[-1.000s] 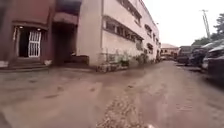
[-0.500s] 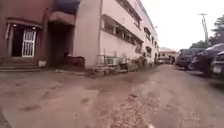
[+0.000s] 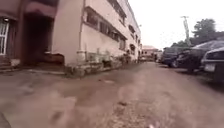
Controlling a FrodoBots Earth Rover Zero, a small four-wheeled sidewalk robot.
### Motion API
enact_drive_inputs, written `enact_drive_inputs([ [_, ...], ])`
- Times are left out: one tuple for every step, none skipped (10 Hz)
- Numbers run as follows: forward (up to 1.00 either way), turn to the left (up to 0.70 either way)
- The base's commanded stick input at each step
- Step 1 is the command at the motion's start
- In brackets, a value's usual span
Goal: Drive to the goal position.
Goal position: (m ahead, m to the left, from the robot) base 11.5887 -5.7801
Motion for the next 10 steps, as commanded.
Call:
enact_drive_inputs([
  [1.00,-0.03],
  [1.00,-0.28],
  [1.00,-0.28],
  [1.00,-0.28],
  [1.00,-0.28],
  [1.00,-0.28],
  [1.00,-0.28],
  [1.00,-0.28],
  [1.00,-0.28],
  [1.00,-0.28],
])
